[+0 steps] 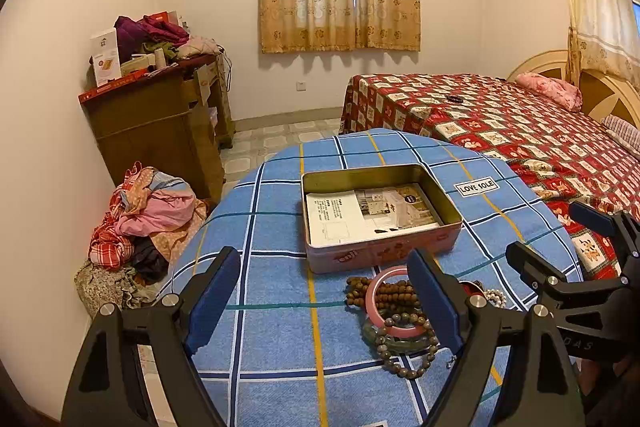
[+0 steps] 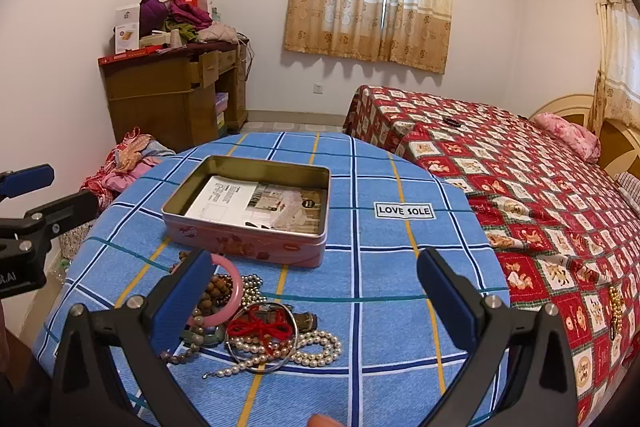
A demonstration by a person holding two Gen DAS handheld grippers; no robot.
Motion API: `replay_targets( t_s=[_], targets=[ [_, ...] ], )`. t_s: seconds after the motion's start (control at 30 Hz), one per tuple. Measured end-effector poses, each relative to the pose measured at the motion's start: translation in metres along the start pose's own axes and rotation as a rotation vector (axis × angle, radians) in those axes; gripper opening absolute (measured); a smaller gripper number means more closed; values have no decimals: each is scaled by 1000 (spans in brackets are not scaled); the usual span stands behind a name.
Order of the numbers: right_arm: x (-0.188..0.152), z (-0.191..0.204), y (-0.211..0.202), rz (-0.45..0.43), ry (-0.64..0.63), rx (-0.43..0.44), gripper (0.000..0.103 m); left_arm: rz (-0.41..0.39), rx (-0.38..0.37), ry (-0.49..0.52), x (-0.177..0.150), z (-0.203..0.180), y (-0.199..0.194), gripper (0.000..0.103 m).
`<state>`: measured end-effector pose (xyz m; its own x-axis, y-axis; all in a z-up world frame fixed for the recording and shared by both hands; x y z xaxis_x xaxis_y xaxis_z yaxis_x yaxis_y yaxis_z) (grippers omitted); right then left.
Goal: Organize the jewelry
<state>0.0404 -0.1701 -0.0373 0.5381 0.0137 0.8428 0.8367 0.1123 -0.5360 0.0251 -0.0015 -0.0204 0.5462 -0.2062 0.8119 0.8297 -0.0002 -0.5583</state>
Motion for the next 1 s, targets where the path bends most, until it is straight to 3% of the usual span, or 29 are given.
replay_targets(
  t_s=[1.0],
  targets=[
    [-7, 5, 3, 21, -7, 17, 103, 22, 4, 3, -7, 0, 8, 86]
  ],
)
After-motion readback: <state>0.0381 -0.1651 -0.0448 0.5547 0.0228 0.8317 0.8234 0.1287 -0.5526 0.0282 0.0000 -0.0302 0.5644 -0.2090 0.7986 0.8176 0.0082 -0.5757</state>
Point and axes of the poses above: each gripper's, at about its wrist camera, not at the fingertips, and y roughly the way its jaws point, z to its left, x to its top, the point moved 3 cm from there along y, roughly the way its jaws point, and after that the axes turned 10 degrees about y, right-handed, at the moved point
